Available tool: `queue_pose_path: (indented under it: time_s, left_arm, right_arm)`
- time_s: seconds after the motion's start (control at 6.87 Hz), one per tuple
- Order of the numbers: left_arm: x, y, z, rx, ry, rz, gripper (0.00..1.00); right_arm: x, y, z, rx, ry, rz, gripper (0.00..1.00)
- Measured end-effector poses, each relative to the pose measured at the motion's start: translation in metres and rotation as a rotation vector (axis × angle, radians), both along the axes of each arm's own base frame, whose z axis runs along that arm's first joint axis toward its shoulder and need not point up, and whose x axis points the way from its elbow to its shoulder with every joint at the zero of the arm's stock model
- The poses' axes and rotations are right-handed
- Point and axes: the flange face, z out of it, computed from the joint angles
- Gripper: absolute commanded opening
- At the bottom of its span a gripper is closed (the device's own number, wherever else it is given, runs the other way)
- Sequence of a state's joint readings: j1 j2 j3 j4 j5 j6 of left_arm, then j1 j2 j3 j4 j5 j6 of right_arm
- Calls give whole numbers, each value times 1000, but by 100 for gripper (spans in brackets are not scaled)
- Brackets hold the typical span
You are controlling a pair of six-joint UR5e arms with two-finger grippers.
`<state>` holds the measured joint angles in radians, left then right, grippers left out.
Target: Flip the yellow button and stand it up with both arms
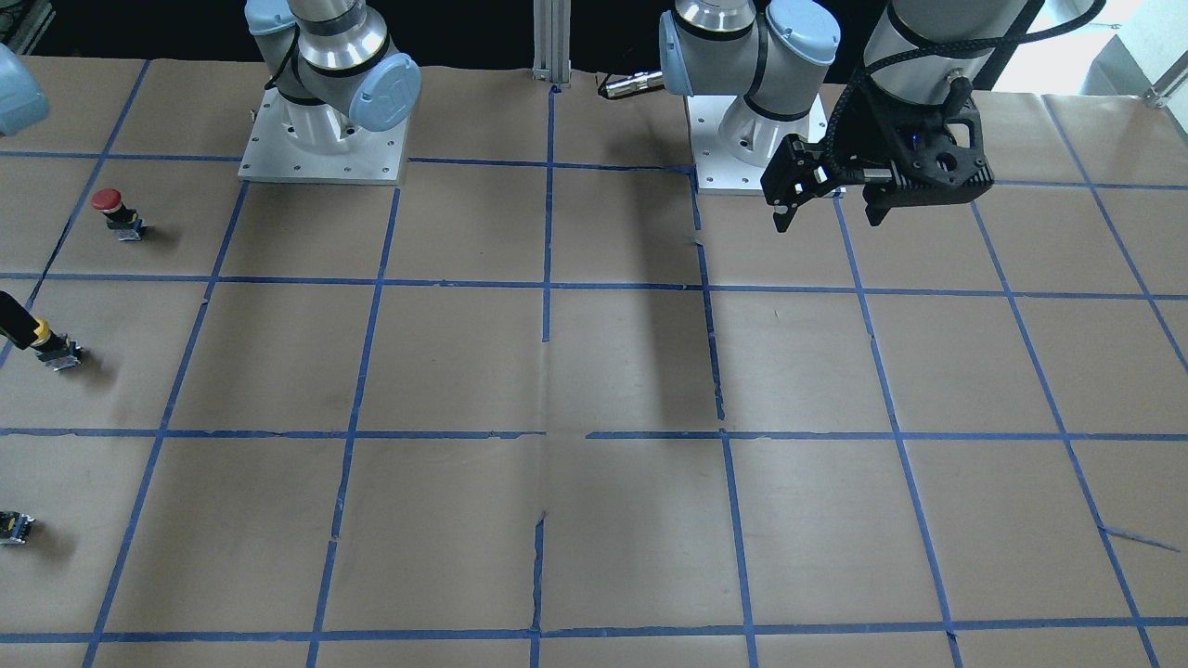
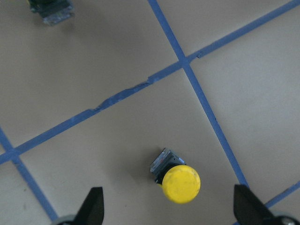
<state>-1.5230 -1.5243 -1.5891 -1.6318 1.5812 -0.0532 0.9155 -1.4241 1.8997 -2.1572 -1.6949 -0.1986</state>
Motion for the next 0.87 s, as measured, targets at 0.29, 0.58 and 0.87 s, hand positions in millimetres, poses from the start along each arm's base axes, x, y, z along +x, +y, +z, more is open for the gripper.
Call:
queue_pose_path:
  time_s: [0.29, 0.58, 0.87]
  left_arm:
    - [1, 1, 2, -8, -1, 2, 100]
    - [1, 1, 4, -15, -2, 2, 100]
    - [1, 3, 6, -19, -1, 3, 100]
  right_arm:
    - [28, -33, 67, 75, -52, 67, 99]
    - [96, -55, 128, 150, -89, 191, 100]
    - [188, -55, 186, 190, -98, 309, 100]
